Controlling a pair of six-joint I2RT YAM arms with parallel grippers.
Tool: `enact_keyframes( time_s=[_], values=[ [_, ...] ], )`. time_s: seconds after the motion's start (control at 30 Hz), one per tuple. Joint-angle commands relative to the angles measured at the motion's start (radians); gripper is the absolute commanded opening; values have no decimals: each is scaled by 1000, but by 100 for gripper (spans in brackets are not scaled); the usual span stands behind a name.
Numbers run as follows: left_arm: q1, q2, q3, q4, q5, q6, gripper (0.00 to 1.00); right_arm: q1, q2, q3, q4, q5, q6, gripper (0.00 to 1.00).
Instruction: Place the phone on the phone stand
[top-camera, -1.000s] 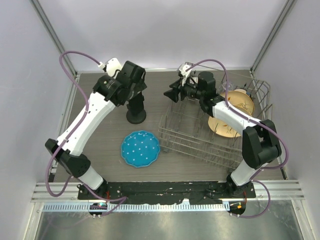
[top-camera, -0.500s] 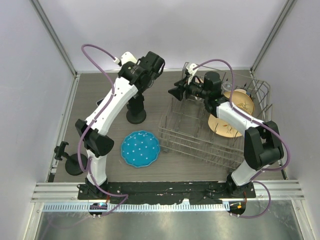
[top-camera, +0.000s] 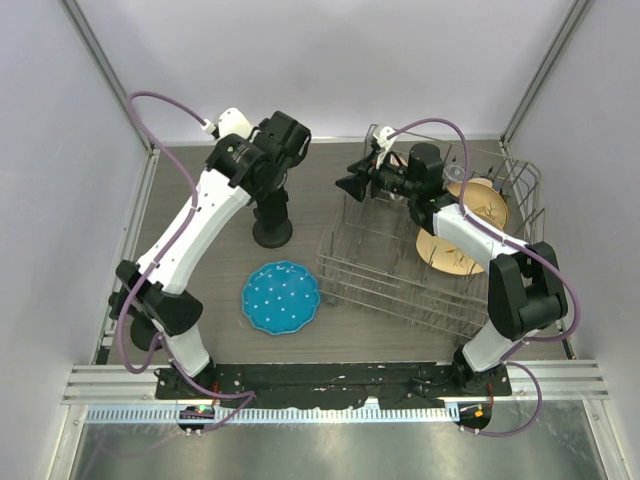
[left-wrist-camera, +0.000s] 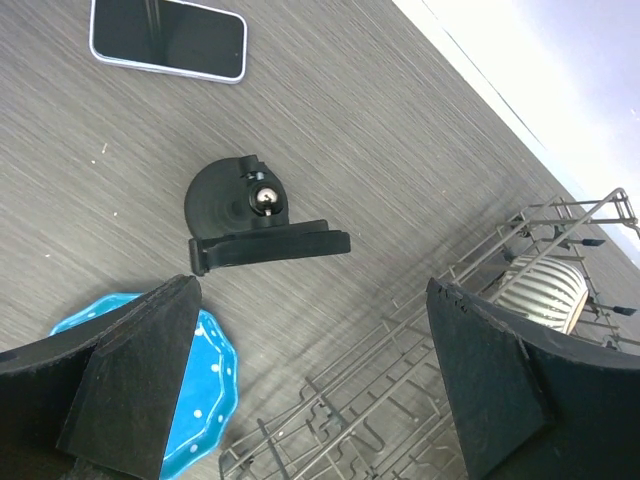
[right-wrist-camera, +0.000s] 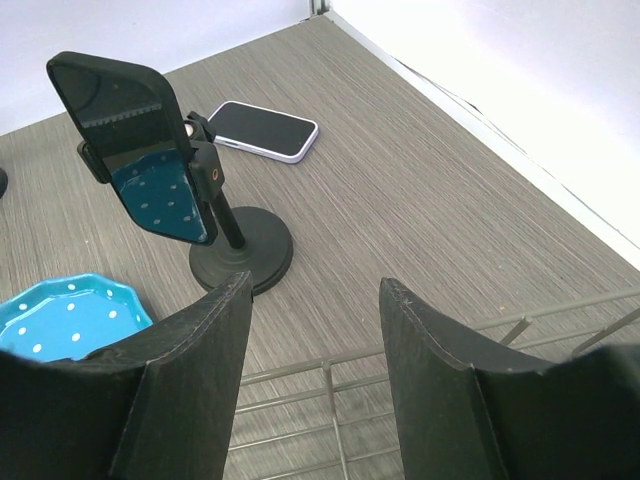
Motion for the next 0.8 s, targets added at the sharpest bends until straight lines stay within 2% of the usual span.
enact_keyframes(
  time_s=[0.0,0.33,0.77],
  values=[
    [-4,-16,-28,-316,-20,-17,100,-5,-34,5,54,-18,16,59],
    [-7,91,-1,-316,-67,69,100,-5,-38,-6,52,-17,15,59],
    [-18,110,-57,-316,-119,83,100,-5,-29,-4,60,-28,22,59]
  ],
)
